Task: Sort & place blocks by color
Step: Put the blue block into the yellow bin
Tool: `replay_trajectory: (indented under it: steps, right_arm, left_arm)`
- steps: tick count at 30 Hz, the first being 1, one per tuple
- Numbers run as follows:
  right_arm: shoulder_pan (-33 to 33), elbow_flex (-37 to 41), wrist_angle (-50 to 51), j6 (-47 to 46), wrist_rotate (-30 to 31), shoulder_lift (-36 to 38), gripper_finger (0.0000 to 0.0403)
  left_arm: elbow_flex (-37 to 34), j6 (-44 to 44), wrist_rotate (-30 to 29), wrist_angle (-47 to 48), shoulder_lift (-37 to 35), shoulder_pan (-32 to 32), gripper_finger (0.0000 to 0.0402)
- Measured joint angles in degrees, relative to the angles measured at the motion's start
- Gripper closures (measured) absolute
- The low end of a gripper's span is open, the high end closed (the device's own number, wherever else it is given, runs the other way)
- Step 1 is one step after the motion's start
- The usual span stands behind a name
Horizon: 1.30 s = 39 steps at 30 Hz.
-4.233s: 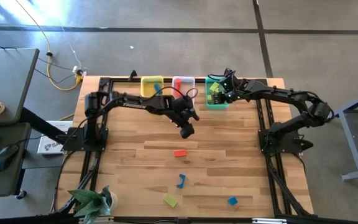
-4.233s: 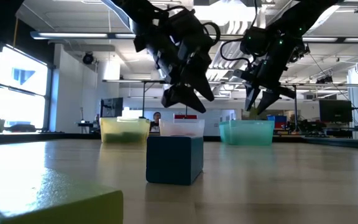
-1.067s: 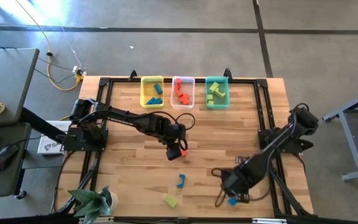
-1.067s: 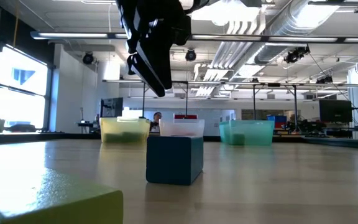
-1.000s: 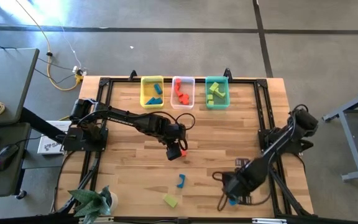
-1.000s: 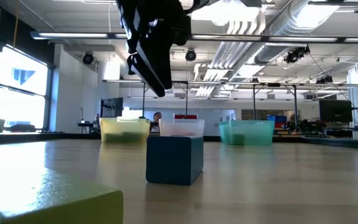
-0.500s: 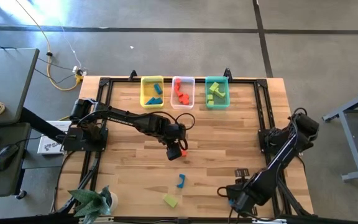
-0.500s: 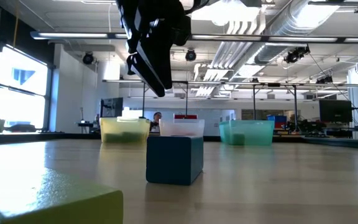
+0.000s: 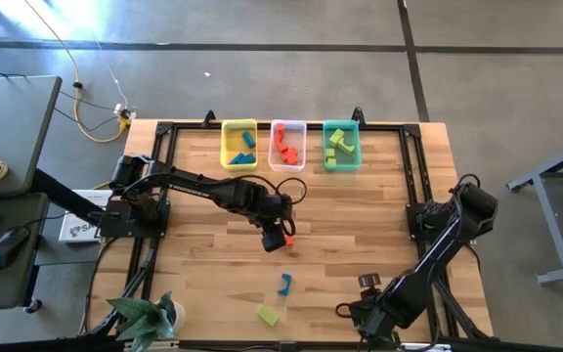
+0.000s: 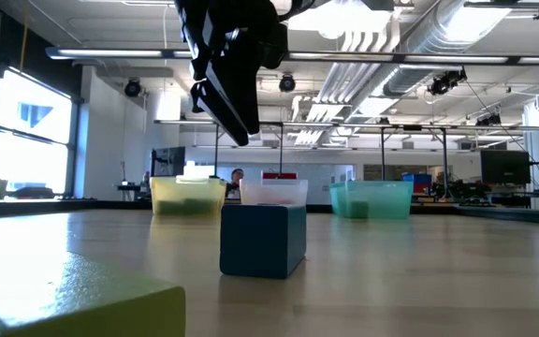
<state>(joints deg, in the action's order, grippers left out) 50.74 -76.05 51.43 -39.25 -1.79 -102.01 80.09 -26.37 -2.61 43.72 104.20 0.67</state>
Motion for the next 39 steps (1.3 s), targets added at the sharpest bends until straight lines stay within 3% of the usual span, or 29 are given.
replay_trajectory:
  steps: [30,36,39]
  right_arm:
    - [0.2,0.0,-2.4,5.1,-1.6,-9.8,0.0239]
    - [-0.1,0.0,-2.4,1.7,-2.5,-9.8,0.0301]
    - [-0.6,0.0,-2.5,-0.2,-3.3,-9.7,0.0308]
  left_arm:
    - [0.0,0.0,0.0,0.0,0.0,0.0,0.022]
    - [0.0,0.8,0.0,0.0,0.0,0.0,0.022]
    - [0.0,1.7,0.0,0.0,0.0,0.0,0.022]
